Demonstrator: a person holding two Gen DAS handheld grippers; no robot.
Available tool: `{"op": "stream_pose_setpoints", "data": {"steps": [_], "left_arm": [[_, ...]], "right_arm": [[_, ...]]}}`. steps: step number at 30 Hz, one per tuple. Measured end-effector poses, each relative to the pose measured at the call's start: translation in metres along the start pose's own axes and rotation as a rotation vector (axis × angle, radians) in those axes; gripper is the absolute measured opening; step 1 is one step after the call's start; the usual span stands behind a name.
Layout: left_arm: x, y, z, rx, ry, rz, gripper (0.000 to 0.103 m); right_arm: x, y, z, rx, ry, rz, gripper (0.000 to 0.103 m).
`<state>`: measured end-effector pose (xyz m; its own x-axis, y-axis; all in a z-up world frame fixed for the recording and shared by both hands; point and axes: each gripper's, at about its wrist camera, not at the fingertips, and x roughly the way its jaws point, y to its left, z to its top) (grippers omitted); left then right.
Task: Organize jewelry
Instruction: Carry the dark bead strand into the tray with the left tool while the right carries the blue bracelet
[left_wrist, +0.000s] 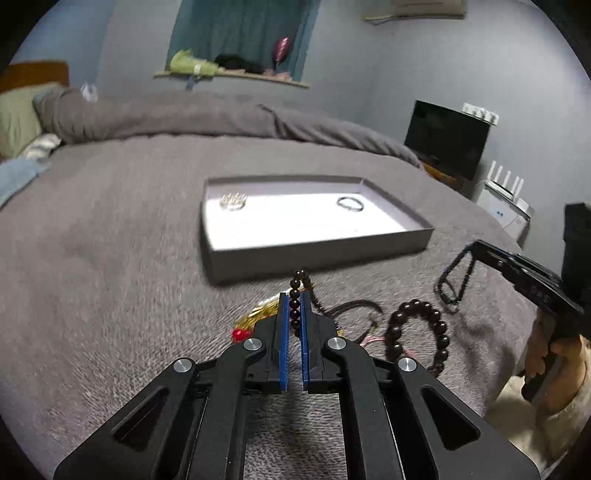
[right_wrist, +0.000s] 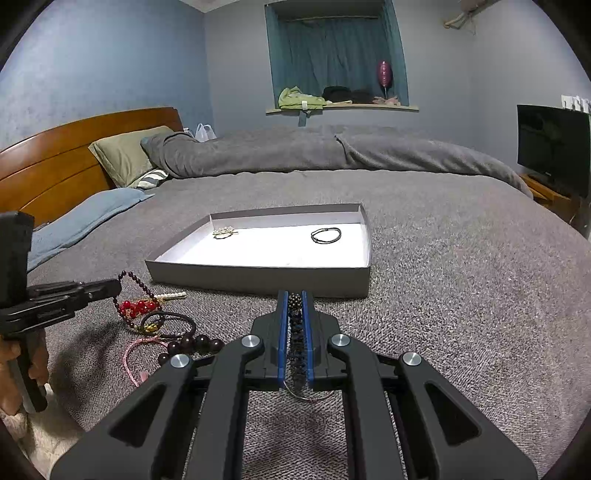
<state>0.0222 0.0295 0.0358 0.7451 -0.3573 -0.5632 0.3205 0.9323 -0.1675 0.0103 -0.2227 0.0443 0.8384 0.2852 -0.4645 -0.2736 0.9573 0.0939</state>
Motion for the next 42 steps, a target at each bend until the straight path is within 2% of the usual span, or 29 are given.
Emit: {"op": "stream_pose_setpoints", "data": {"steps": [7,11,15,18,26,29,32,39,42], "left_arm": [[-0.011,-0.013,0.024,0.071,-0.052,0.016,0.006],[-0.019,-0.012,0.049,0.086,-0.118,0.040,0.006],[-0.014,-0.006,0.076,0.059,-0.167,0.049,0.006],[0.002,-0.002,0.096,0.026,-0.186,0.044,0.006],[0.075,0.011,0.127,-0.058,-0.103,0.012,0.006],[0.098,0.027,0.129,-0.129,-0.051,-0.030,0.006],[0.115,0.042,0.125,-0.178,-0.016,-0.042,0.006],[0.143,0.068,0.114,-0.228,0.054,-0.013,0.006],[0.144,0.078,0.112,-0.221,0.072,0.037,0.006]], "right_arm": [[-0.009,0.010,0.025,-0.051,-0.044,-0.006,0.007],[-0.010,0.010,0.051,-0.050,-0.085,-0.002,0.007],[0.002,0.005,0.077,-0.011,-0.111,0.016,0.007],[0.023,0.002,0.091,0.017,-0.098,0.023,0.007],[0.097,-0.006,0.115,0.068,-0.024,-0.002,0.007],[0.125,-0.017,0.115,0.115,0.019,0.010,0.007],[0.140,-0.027,0.109,0.141,0.054,0.025,0.007],[0.159,-0.036,0.098,0.166,0.110,0.051,0.007],[0.159,-0.038,0.098,0.184,0.115,0.075,0.007]]}}
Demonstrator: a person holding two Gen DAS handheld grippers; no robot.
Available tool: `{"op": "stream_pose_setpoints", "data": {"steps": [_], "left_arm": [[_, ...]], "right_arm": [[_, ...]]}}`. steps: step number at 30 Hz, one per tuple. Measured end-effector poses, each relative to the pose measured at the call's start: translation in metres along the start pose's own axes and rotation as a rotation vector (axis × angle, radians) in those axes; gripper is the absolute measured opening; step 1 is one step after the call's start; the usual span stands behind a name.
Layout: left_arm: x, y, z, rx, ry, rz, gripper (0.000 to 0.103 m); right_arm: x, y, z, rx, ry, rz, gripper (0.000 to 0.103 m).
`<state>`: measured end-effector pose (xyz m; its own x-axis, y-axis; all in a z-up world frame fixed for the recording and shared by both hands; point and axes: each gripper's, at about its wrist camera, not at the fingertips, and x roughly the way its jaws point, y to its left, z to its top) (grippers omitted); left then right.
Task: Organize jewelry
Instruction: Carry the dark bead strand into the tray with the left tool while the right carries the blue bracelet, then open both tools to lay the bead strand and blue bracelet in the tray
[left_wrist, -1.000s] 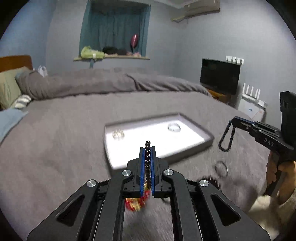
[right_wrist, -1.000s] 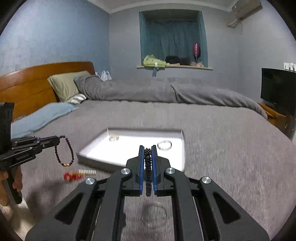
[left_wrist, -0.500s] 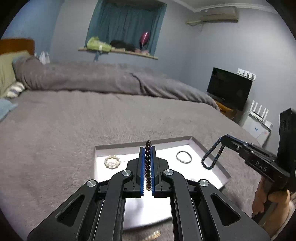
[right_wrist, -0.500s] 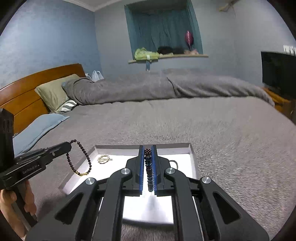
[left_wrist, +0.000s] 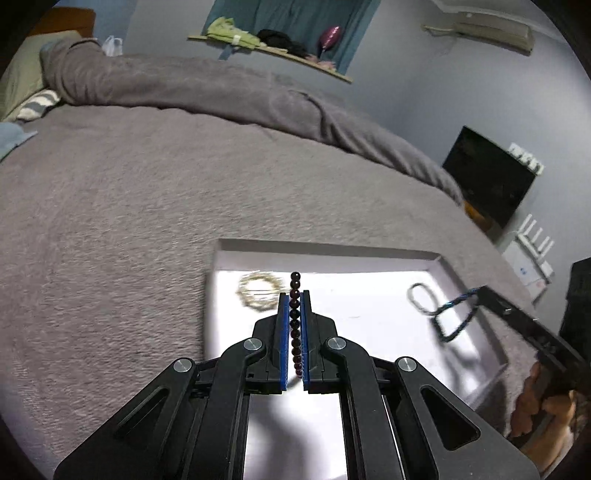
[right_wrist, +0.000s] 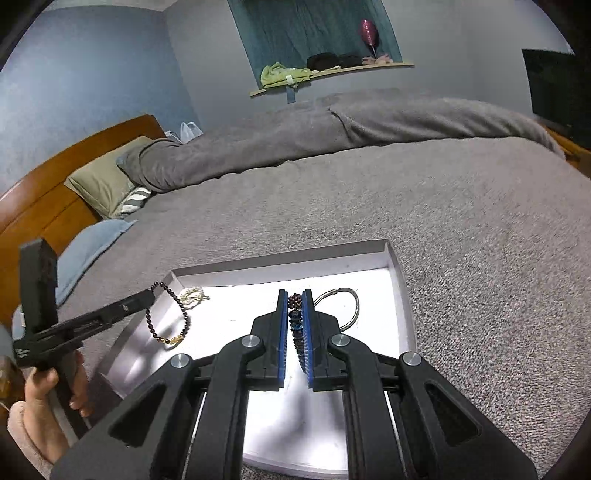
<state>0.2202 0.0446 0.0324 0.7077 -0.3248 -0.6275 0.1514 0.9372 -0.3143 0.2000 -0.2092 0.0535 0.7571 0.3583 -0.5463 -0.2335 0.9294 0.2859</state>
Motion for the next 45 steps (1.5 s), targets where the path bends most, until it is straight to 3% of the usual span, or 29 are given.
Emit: {"op": "stream_pose_setpoints", "data": {"steps": [11,16,24,34,36,38,40,41,43,45], "left_arm": [[0.011,0.000,-0.012,0.086,0.075,0.087,0.006],[0.014,-0.004,-0.013,0.124,0.078,0.115,0.006],[0.028,-0.012,-0.014,0.184,0.113,0.153,0.006],[0.034,-0.011,-0.012,0.184,0.111,0.176,0.006],[0.033,-0.008,-0.012,0.177,0.109,0.169,0.006],[0.031,-0.008,-0.013,0.177,0.105,0.165,0.007],[0.028,-0.011,-0.014,0.181,0.093,0.167,0.007],[0.025,-0.012,-0.014,0.183,0.079,0.172,0.008],[0.015,-0.011,-0.017,0.183,0.049,0.175,0.030],[0.004,-0.012,-0.015,0.178,0.006,0.170,0.038]], "right_arm": [[0.015,-0.016,-0.010,0.021,0.084,-0.106,0.007],[0.019,-0.011,-0.016,-0.029,0.121,-0.151,0.007],[0.015,-0.001,-0.023,-0.086,0.176,-0.150,0.007],[0.016,-0.004,-0.024,-0.069,0.155,-0.172,0.008],[0.013,-0.004,-0.023,-0.065,0.143,-0.168,0.010],[0.010,-0.004,-0.022,-0.058,0.131,-0.158,0.020],[0.006,-0.004,-0.020,-0.055,0.114,-0.145,0.024],[0.005,-0.004,-0.020,-0.056,0.109,-0.143,0.024],[0.000,-0.003,-0.018,-0.058,0.092,-0.138,0.028],[-0.003,-0.003,-0.017,-0.057,0.076,-0.133,0.036]]}}
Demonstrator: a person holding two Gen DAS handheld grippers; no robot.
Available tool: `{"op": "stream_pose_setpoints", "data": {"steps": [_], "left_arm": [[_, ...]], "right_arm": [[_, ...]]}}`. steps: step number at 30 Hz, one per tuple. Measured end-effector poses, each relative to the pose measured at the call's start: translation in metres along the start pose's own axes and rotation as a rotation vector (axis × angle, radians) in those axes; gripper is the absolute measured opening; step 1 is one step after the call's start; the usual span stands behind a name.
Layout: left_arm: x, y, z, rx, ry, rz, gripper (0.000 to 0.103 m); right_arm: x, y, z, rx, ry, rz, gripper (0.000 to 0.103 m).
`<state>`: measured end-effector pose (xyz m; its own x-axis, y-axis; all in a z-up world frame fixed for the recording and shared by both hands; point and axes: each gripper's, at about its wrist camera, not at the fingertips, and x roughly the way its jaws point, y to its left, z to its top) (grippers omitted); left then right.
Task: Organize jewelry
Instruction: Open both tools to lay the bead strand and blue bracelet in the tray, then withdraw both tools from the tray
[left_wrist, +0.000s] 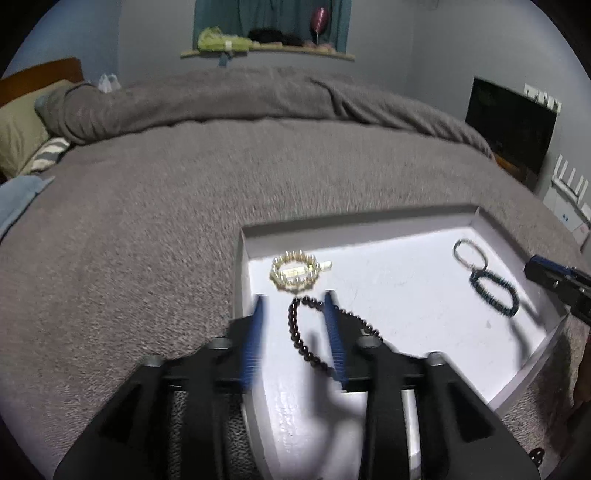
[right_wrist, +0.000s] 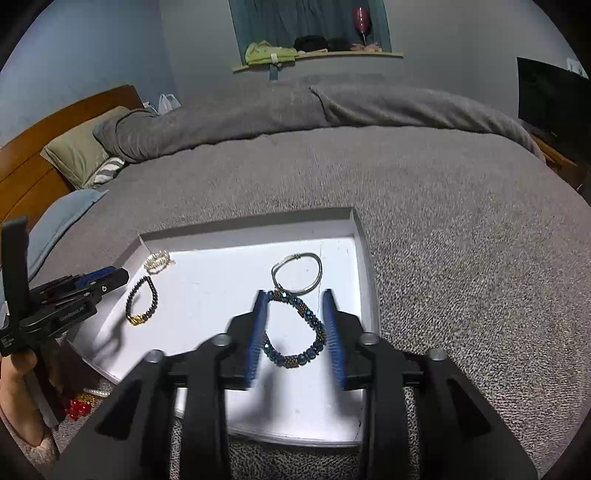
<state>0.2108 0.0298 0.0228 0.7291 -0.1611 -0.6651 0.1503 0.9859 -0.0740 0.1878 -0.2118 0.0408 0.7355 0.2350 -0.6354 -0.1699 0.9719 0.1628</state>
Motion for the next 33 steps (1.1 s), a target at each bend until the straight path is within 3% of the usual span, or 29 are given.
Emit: {"op": "stream_pose_setpoints", "data": {"steps": [3,5,10,14,16,20,29,33], "left_arm": [[-0.011,-0.002,0.000,0.001,-0.021,-0.011,0.039],[-0.016,-0.004,-0.002,0.003,-0.030,-0.015,0.043],[-0.037,-0.011,-0.006,0.005,-0.085,0.004,0.071],[-0.056,-0.012,-0.011,-0.012,-0.146,0.024,0.084],[-0.066,-0.010,-0.016,-0.033,-0.182,0.034,0.090],[-0.083,-0.006,-0.028,-0.050,-0.211,0.048,0.093],[-0.101,0.004,-0.071,-0.040,-0.161,0.087,0.096],[-0.102,0.008,-0.089,-0.050,-0.112,0.067,0.097]], "right_arm": [[-0.005,-0.001,0.002,0.000,-0.018,-0.003,0.040],[-0.008,-0.002,0.002,0.006,-0.032,-0.001,0.056],[-0.014,-0.002,0.000,0.008,-0.047,-0.002,0.077],[-0.024,0.003,-0.006,-0.016,-0.068,-0.022,0.094],[-0.029,0.005,-0.010,-0.028,-0.087,-0.038,0.097],[-0.035,0.009,-0.016,-0.034,-0.098,-0.056,0.097],[-0.058,0.018,-0.042,-0.096,-0.139,-0.105,0.097],[-0.068,0.012,-0.058,-0.095,-0.132,-0.095,0.097]]}}
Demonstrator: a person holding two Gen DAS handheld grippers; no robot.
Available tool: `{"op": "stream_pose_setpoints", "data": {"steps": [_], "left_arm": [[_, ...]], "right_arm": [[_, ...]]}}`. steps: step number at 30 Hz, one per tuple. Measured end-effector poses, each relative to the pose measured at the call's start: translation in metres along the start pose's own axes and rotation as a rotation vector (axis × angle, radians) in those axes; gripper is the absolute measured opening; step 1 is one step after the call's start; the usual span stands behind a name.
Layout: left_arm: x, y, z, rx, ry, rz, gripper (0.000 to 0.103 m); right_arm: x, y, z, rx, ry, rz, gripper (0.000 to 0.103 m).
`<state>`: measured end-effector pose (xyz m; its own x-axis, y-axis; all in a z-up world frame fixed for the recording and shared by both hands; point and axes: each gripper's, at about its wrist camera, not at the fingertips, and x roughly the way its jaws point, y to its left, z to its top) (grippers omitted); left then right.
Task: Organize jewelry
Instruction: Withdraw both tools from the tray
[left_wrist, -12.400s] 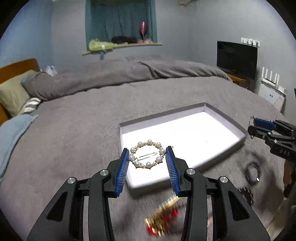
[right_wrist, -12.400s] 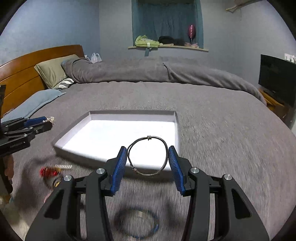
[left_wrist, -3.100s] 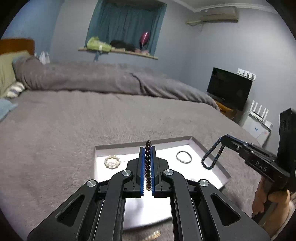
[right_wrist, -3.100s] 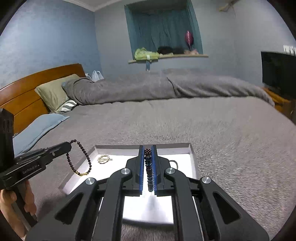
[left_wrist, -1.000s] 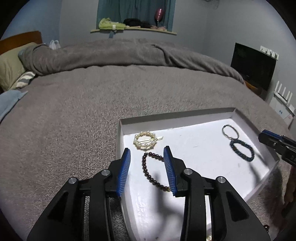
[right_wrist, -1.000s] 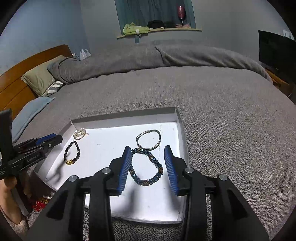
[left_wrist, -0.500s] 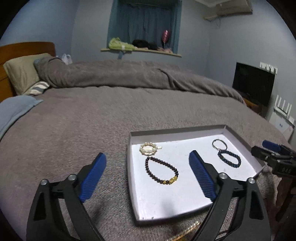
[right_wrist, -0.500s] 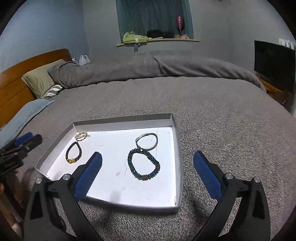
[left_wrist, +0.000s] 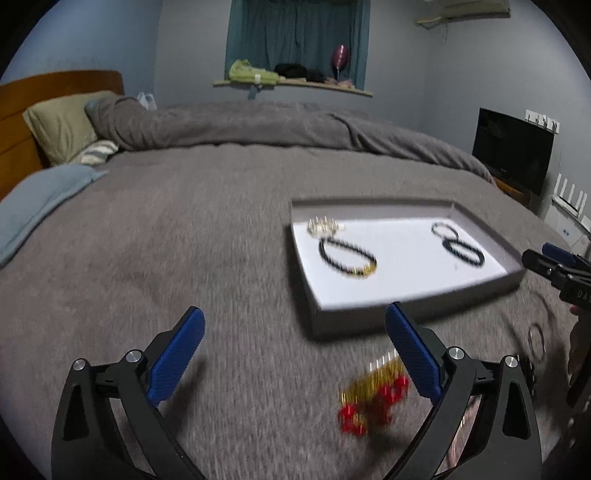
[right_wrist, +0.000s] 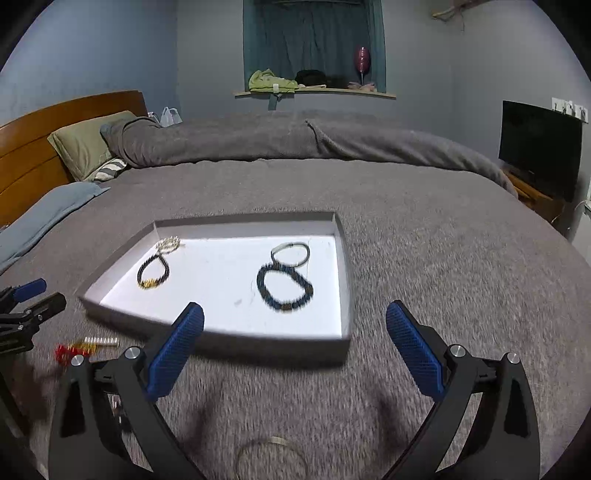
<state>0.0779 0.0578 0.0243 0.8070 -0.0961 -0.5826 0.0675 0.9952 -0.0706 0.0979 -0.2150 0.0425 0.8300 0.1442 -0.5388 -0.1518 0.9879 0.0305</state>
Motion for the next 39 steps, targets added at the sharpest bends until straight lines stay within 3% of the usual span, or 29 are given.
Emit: {"op": "stream_pose_setpoints", "data": {"steps": [8,18,29,32,34,39], "left_arm": [[-0.018,0.002,-0.030,-0.010,0.040,-0.046,0.098],[-0.027,-0.022,-0.047,0.085,0.049,-0.085,0.098],[-0.018,-0.028,-0.050,0.115,0.069,-0.049,0.094],[-0.017,-0.031,-0.050,0.125,0.074,-0.056,0.079],[-0.013,-0.034,-0.050,0.141,0.091,-0.069,0.062],[-0.010,-0.041,-0.050,0.168,0.094,-0.080,0.045]], "right_arm": [[-0.023,-0.013,-0.035,0.016,0.024,-0.060,0.098],[-0.056,-0.018,-0.071,0.035,-0.002,-0.021,0.098],[-0.056,-0.014,-0.081,0.025,0.019,0.005,0.098],[-0.055,-0.016,-0.082,0.021,0.023,0.004,0.098],[-0.053,-0.017,-0.082,0.025,0.031,0.007,0.098],[-0.049,-0.018,-0.083,0.030,0.052,0.022,0.098]]}}
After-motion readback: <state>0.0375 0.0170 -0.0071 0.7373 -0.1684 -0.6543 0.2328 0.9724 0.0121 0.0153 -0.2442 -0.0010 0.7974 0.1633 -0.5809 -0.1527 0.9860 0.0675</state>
